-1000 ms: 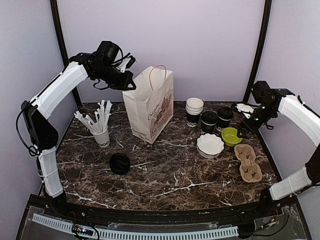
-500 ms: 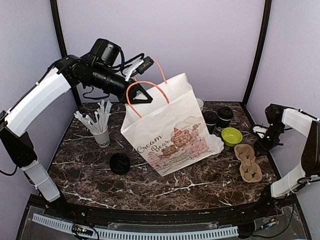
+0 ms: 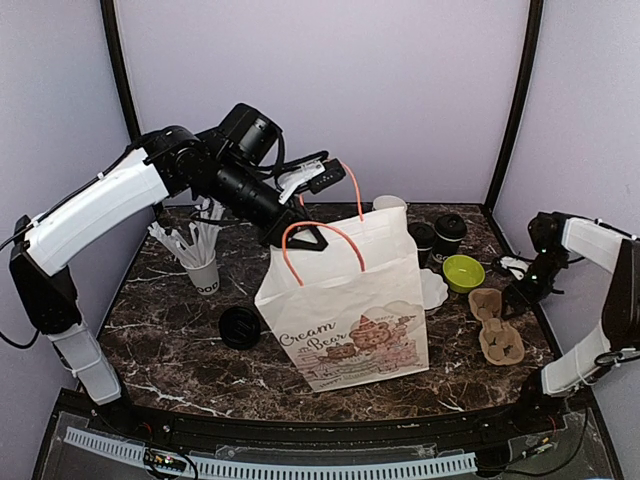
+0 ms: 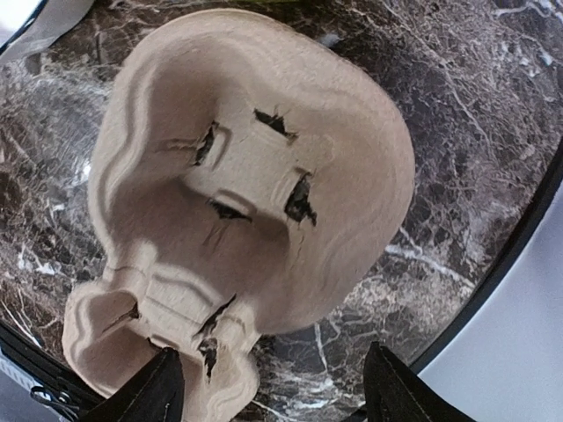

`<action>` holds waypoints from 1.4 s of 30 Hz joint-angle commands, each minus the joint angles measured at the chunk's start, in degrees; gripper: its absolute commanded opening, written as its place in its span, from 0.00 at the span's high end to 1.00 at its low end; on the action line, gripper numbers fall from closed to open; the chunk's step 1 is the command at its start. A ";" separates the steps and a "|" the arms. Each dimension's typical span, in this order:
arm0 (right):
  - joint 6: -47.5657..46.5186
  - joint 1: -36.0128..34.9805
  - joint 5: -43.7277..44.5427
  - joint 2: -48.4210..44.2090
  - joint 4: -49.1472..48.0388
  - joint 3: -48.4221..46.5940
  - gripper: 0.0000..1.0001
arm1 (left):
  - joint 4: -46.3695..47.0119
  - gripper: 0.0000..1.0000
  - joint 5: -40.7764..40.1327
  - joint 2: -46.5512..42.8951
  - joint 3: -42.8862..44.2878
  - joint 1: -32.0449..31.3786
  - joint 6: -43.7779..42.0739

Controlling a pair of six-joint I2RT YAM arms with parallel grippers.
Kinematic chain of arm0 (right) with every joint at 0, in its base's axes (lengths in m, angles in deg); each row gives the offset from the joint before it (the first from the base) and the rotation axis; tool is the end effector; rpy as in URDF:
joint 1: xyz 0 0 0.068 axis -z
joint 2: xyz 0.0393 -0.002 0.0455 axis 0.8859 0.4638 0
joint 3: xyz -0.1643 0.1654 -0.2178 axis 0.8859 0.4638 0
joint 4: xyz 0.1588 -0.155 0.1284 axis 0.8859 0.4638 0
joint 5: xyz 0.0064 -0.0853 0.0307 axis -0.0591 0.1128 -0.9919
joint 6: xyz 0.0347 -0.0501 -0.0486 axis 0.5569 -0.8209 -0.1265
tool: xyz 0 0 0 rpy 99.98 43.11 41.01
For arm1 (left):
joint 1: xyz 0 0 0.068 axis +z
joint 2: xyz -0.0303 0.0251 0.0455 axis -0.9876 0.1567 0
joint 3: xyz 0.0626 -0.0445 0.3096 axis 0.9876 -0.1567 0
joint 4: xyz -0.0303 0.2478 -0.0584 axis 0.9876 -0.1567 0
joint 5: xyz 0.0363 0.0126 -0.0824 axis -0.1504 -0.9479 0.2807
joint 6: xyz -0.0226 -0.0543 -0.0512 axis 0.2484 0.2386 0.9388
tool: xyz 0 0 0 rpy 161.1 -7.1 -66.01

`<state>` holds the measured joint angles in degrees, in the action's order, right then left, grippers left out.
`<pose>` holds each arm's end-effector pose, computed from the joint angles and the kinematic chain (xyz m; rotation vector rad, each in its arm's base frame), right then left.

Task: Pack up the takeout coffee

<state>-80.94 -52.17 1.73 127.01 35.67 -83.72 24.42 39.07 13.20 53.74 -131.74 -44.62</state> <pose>0.2282 -0.0355 0.2312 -0.6669 2.9749 0.0779 0.2155 -0.3120 0.4463 1.4246 1.8819 -0.8915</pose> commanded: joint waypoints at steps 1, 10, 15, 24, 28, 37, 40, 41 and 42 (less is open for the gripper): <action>-3.93 0.17 0.57 -4.49 4.47 3.31 0.28 | -1.35 1.00 0.23 1.94 -0.68 -0.12 -2.33; -4.38 0.17 7.25 -5.27 0.91 11.70 0.30 | -1.15 0.99 -3.49 4.56 -0.12 -0.21 -3.19; -1.88 0.53 14.19 -3.79 -2.95 9.97 0.33 | -0.78 0.72 -6.26 5.03 0.47 -0.29 -2.86; 0.96 3.67 21.63 2.08 -9.75 2.49 0.36 | 0.65 0.48 -9.97 3.62 -0.14 -0.58 -2.86; -2.84 3.69 11.76 -0.25 -1.38 -1.57 0.36 | 1.18 0.47 -10.12 2.66 -0.70 -0.67 -3.07; -17.68 2.32 -2.73 -8.31 8.22 -3.76 0.38 | 3.67 0.55 -6.01 0.67 -3.14 -0.64 -4.70; -17.60 0.87 -4.06 -4.72 7.90 -4.66 0.45 | 3.30 0.59 -5.59 0.64 -2.95 -0.70 -4.52; -17.48 0.23 -3.98 -3.64 7.57 -4.53 0.46 | 3.28 0.60 -5.55 0.60 -3.03 -0.68 -4.50; -17.37 -0.50 -3.59 -2.73 7.08 -4.15 0.47 | 3.29 0.60 -5.54 0.33 -3.17 -0.70 -4.45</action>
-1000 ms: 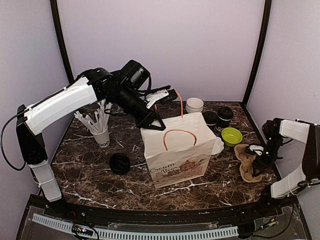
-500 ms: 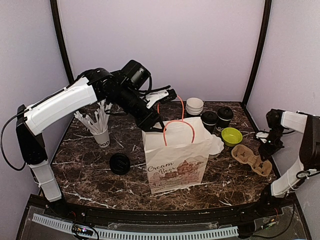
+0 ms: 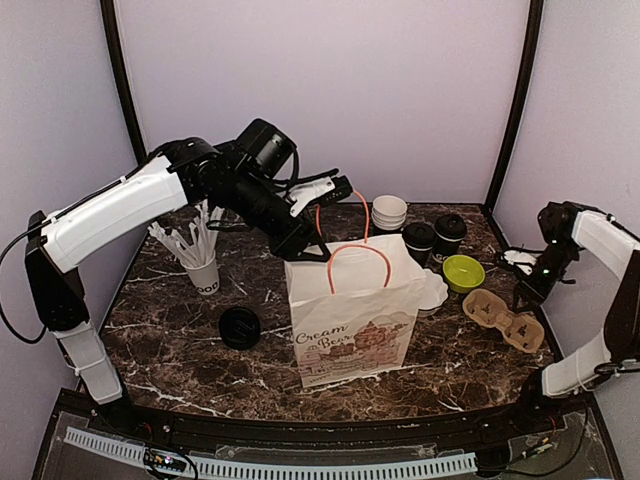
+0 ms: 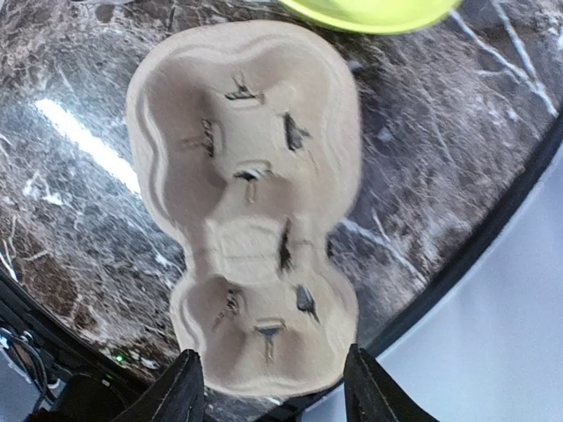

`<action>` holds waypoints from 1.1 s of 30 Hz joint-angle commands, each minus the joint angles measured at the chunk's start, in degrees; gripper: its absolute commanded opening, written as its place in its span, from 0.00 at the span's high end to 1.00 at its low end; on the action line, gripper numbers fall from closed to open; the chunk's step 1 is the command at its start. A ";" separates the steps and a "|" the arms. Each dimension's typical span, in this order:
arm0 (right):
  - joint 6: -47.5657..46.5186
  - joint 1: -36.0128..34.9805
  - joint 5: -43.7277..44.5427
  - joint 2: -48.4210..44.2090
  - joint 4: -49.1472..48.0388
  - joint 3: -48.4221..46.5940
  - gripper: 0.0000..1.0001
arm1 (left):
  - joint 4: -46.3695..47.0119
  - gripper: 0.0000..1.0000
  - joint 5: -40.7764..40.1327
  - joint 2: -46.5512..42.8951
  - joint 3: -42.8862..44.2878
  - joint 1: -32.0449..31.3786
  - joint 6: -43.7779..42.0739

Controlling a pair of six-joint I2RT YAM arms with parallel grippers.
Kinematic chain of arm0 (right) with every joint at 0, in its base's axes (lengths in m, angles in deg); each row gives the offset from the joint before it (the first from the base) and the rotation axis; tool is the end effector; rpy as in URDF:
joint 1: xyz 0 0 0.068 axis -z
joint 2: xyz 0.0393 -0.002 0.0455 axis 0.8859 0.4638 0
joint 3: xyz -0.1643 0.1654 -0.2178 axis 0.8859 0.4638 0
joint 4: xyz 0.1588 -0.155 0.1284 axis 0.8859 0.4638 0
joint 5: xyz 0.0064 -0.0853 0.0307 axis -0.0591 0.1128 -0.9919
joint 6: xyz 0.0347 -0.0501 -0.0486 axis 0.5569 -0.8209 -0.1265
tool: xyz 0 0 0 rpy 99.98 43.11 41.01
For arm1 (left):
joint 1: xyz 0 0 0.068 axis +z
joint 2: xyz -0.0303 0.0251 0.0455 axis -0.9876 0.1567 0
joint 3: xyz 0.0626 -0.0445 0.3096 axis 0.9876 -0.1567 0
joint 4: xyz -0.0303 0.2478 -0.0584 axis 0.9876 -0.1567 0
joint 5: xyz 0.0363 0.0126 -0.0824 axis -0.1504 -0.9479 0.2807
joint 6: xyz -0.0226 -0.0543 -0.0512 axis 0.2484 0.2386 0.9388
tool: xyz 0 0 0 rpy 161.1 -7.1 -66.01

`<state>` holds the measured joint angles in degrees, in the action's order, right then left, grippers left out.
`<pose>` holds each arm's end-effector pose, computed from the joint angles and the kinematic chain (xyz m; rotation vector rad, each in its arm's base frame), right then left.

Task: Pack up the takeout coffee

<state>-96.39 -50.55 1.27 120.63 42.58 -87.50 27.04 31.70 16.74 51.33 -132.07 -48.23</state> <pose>0.2067 -0.0371 0.2691 -1.0048 2.8167 0.0213 0.2365 -0.3289 0.4119 1.4491 1.9208 -0.7089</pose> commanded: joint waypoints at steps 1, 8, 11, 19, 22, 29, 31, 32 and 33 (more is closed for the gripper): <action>-1.66 -2.86 -2.68 4.34 -0.36 0.04 0.47 | 0.74 0.60 1.56 -3.40 -0.86 -0.35 -0.82; 0.58 -6.10 -0.37 7.55 -3.61 0.89 0.47 | 2.08 0.58 0.27 -5.03 -2.40 -0.33 -0.70; 0.84 -6.93 0.88 8.33 -4.89 1.30 0.46 | 2.00 0.57 0.22 -4.98 -2.45 -0.37 -0.86; 1.74 -7.92 3.81 9.32 -7.87 3.29 0.49 | 2.22 0.58 -0.02 -4.86 -3.07 -0.37 -1.22; 1.48 -8.12 4.22 9.48 -8.76 4.43 0.51 | 2.22 0.57 -0.23 -4.69 -3.17 -0.33 -1.25; 1.50 -8.72 4.08 10.46 -9.57 5.96 0.55 | 2.13 0.57 -0.57 -4.38 -3.26 -0.34 -1.23; 1.61 -8.74 4.39 10.48 -9.88 6.21 0.55 | 2.20 0.57 -0.62 -4.40 -3.36 -0.34 -1.30; 1.63 -8.81 4.40 10.56 -10.00 6.30 0.56 | 2.22 0.57 -0.63 -4.34 -3.34 -0.38 -1.31; 1.70 -8.82 4.36 10.59 -10.09 6.34 0.57 | 2.22 0.57 -0.67 -4.27 -3.29 -0.36 -1.32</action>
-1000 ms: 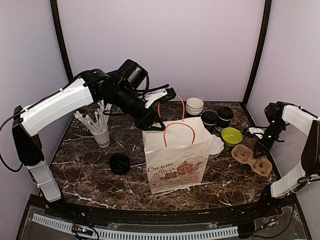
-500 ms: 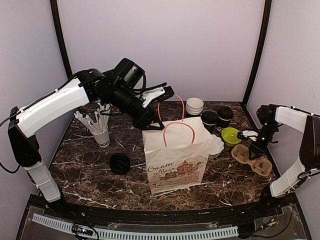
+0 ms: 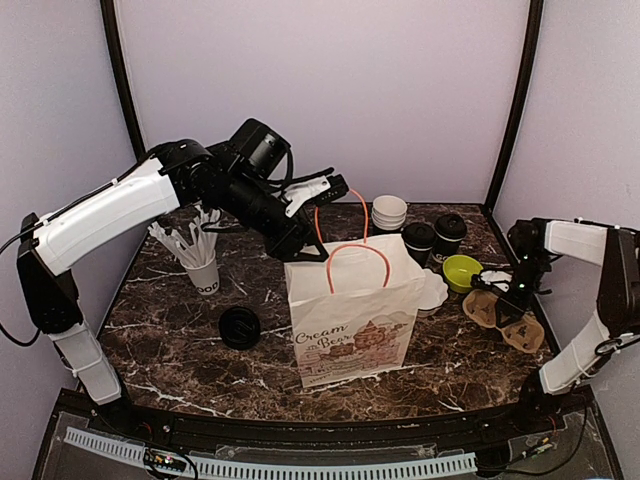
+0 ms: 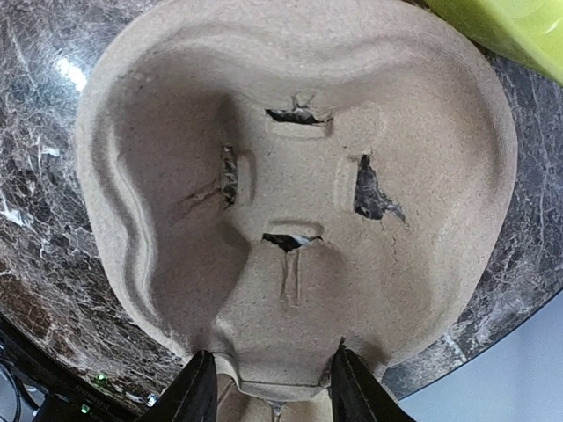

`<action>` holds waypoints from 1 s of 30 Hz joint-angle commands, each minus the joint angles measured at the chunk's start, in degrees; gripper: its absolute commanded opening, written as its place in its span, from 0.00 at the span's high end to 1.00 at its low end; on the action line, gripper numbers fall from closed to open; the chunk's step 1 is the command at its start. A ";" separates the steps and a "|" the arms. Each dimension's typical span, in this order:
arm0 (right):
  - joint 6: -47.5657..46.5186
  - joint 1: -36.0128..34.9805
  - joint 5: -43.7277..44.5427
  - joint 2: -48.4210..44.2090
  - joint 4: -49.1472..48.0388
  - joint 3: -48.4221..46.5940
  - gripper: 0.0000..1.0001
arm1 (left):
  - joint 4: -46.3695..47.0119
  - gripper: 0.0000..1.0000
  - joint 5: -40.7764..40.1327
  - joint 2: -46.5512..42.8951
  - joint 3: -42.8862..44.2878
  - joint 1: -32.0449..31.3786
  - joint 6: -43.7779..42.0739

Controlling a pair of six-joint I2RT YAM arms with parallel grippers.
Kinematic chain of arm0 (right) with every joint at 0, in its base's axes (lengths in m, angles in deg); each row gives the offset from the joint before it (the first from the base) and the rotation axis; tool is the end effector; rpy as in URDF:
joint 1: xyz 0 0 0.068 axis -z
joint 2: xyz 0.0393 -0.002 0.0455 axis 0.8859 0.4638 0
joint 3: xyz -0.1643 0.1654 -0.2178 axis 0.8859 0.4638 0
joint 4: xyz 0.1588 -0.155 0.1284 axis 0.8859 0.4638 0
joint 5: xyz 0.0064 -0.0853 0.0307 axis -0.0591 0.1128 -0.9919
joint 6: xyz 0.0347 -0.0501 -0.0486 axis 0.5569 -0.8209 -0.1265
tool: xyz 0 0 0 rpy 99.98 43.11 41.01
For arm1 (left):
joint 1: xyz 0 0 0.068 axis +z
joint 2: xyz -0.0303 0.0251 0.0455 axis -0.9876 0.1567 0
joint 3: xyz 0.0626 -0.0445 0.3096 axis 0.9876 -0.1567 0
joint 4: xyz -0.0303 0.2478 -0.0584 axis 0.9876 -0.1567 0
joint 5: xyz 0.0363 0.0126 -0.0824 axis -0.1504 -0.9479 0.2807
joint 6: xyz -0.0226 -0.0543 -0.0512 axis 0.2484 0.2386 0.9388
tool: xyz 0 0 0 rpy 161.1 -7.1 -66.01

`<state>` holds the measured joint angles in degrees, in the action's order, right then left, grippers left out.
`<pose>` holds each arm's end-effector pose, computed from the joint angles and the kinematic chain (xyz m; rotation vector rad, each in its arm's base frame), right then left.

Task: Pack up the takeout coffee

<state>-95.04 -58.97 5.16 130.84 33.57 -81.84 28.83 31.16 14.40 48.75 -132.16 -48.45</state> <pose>0.2361 -0.0125 0.2089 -1.2233 2.8805 0.0305 0.2305 -0.3215 0.4155 1.4386 1.8936 -0.7005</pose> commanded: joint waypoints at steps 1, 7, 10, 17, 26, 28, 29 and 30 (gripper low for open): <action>0.41 -0.41 0.36 0.44 -1.14 0.78 0.58 | 0.36 0.57 -0.11 -1.84 -0.68 -0.26 -1.08; 0.87 -0.50 -0.19 0.66 -1.12 0.87 0.66 | 0.10 0.58 -0.09 -1.52 -0.60 -0.24 -1.07; 1.19 -0.50 -0.30 0.03 -0.04 0.30 0.70 | 0.18 0.58 -0.14 -1.66 -0.58 -0.24 -1.04; 2.50 -0.50 -4.70 -6.99 7.42 -5.52 0.72 | 0.70 0.57 -0.75 -2.29 -0.50 -0.24 -1.01; 2.83 -1.08 -23.40 -11.14 16.04 -19.72 0.73 | 0.93 0.53 -2.61 -2.37 1.13 -0.25 -0.68; 2.91 -2.37 -27.00 -10.52 16.77 -24.54 0.73 | 0.91 0.53 -3.40 -2.49 1.71 -0.28 -0.48; 3.12 -2.94 -28.33 -10.00 16.97 -27.33 0.73 | 0.80 0.53 -4.01 -2.48 2.24 -0.26 -0.39; 3.54 -5.13 -29.54 -9.33 16.93 -30.09 0.73 | 0.48 0.53 -4.38 -2.50 2.54 -0.22 -0.22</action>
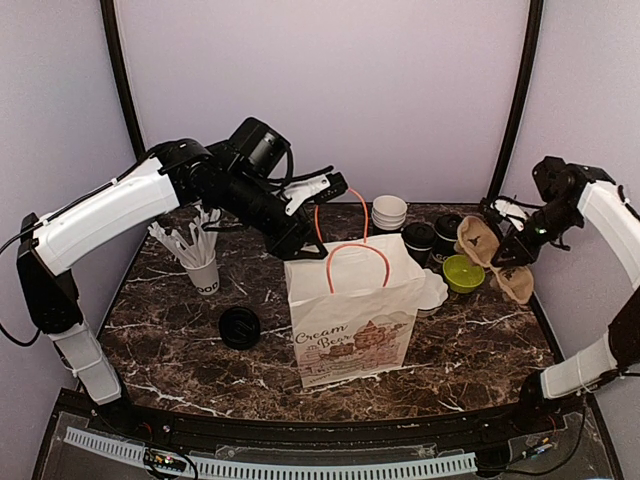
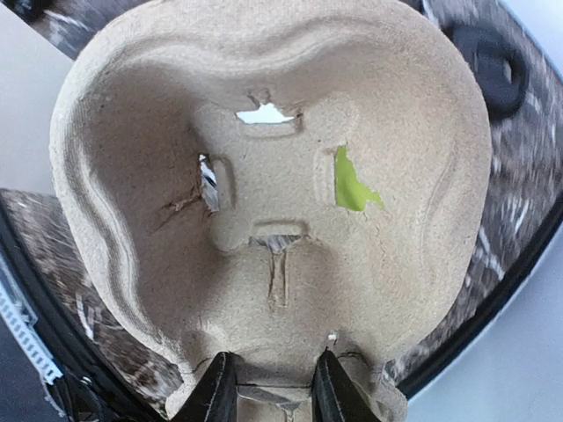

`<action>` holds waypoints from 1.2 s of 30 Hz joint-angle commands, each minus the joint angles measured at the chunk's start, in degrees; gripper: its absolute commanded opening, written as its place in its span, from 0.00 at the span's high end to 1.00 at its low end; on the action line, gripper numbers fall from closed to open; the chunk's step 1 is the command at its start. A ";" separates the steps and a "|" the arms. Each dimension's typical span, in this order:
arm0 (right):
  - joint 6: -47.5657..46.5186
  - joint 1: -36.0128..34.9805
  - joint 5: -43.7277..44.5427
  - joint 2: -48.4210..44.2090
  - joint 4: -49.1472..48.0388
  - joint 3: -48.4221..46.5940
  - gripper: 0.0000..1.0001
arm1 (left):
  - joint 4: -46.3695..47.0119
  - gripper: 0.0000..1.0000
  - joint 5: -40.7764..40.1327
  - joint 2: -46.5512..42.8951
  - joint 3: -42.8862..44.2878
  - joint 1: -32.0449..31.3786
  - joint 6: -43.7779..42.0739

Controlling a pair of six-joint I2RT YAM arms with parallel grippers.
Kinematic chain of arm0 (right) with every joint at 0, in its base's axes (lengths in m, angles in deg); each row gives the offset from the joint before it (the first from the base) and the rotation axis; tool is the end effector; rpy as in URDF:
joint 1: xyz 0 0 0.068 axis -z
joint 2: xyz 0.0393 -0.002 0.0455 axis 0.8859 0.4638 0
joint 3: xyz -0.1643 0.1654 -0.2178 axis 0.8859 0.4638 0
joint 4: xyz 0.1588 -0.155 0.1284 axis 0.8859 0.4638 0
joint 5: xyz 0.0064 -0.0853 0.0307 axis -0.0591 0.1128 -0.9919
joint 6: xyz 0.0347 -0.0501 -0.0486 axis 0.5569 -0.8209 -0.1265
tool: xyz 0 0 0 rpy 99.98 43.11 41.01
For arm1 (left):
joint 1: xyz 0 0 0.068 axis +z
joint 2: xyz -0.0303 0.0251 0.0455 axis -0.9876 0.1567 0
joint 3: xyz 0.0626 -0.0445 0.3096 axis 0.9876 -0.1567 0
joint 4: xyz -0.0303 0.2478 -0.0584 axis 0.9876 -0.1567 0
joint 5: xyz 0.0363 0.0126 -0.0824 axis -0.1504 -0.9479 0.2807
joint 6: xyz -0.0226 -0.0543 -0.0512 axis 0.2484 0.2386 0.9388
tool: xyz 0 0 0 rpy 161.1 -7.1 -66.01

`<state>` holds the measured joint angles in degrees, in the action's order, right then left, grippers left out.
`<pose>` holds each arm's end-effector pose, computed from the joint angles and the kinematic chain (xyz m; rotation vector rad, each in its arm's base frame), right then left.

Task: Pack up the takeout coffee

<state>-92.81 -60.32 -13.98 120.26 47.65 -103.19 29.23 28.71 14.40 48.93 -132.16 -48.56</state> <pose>0.2262 0.0151 0.3467 -1.1068 2.4626 0.2648 0.2335 -0.3209 0.4166 1.4166 1.8945 -0.6517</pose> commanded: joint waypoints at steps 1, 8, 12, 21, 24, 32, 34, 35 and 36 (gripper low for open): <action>2.08 -5.36 -11.08 2.04 2.58 -11.88 0.73 | -0.12 0.52 -2.53 -2.53 2.97 -0.23 -0.02; 7.07 -15.12 -17.78 9.05 -1.32 -34.77 0.73 | -1.17 0.46 -5.56 -4.09 4.04 -0.28 1.07; 10.51 -20.65 -25.73 11.49 -5.70 -41.24 0.73 | -1.03 0.42 -7.27 -5.68 3.93 -0.24 2.01; 10.79 -35.39 -34.81 16.94 -6.18 -46.26 0.72 | 2.74 0.36 -16.79 -12.12 0.08 -0.24 4.33; 9.11 -38.86 -35.34 18.63 -5.08 -45.68 0.72 | 4.74 0.36 -19.53 -14.35 -1.97 -0.24 4.39; 6.20 -43.38 -32.62 18.97 -5.83 -39.21 0.72 | 11.29 0.32 -24.18 -19.23 -6.65 -0.08 4.23; 6.14 -43.65 -32.13 19.21 -6.30 -37.90 0.72 | 11.70 0.31 -24.54 -19.75 -7.28 -0.06 4.08; 6.06 -43.77 -31.93 19.42 -6.42 -37.45 0.72 | 11.76 0.31 -24.82 -19.86 -7.55 -0.06 4.05; 6.09 -43.87 -31.63 19.66 -6.48 -37.04 0.72 | 11.86 0.31 -24.94 -20.05 -7.67 -0.06 3.98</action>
<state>-85.83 -103.47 -46.31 140.45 42.71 -141.92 37.99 5.89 -3.35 42.31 -132.16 -44.82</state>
